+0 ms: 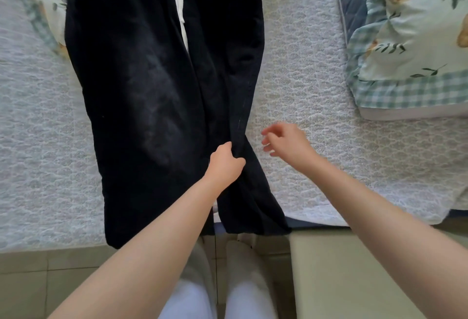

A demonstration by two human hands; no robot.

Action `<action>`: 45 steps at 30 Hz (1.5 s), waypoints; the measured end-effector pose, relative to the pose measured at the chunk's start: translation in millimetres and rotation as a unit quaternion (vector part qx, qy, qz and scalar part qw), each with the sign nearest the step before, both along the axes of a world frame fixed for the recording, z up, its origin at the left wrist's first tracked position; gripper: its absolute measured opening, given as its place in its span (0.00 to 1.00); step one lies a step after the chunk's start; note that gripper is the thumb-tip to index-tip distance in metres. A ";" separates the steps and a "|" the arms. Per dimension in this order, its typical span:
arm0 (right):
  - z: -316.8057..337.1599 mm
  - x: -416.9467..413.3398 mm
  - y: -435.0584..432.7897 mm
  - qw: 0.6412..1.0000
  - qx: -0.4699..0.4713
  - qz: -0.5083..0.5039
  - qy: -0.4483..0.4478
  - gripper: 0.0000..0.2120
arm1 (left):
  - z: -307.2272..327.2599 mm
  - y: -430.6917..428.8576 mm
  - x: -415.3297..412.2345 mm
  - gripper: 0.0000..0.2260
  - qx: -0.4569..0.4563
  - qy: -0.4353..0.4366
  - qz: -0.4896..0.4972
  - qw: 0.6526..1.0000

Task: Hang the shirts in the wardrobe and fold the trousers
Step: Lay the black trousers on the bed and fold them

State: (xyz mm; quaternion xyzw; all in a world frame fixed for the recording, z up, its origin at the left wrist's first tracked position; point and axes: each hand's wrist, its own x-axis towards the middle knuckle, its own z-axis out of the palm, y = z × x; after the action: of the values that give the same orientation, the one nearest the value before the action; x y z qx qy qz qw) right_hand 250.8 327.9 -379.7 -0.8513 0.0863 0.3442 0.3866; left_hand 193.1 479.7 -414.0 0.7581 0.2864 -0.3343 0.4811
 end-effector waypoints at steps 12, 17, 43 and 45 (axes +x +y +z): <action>-6.9 70.4 107.8 0.982 0.097 -0.162 -0.003 0.11 | 20.4 49.0 -21.1 0.15 -0.211 0.031 0.021 0.977; 17.7 63.6 156.9 0.979 0.138 -0.086 -0.121 0.10 | 45.1 104.5 -41.9 0.17 -0.266 0.044 0.033 0.962; -12.8 55.4 367.2 0.996 0.008 0.082 -0.017 0.47 | -0.3 243.4 -147.1 0.09 -0.227 0.185 0.006 0.956; -15.5 54.9 367.6 0.997 0.011 0.078 -0.022 0.47 | -8.4 255.6 -152.0 0.08 -0.192 0.194 -0.040 0.961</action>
State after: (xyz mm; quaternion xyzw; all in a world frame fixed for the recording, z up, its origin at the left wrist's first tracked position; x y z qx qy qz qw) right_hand 305.7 695.5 -395.2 -0.8585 0.0072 0.3558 0.3692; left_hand 41.1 735.3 -422.5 0.5831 0.2739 -0.5428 0.5388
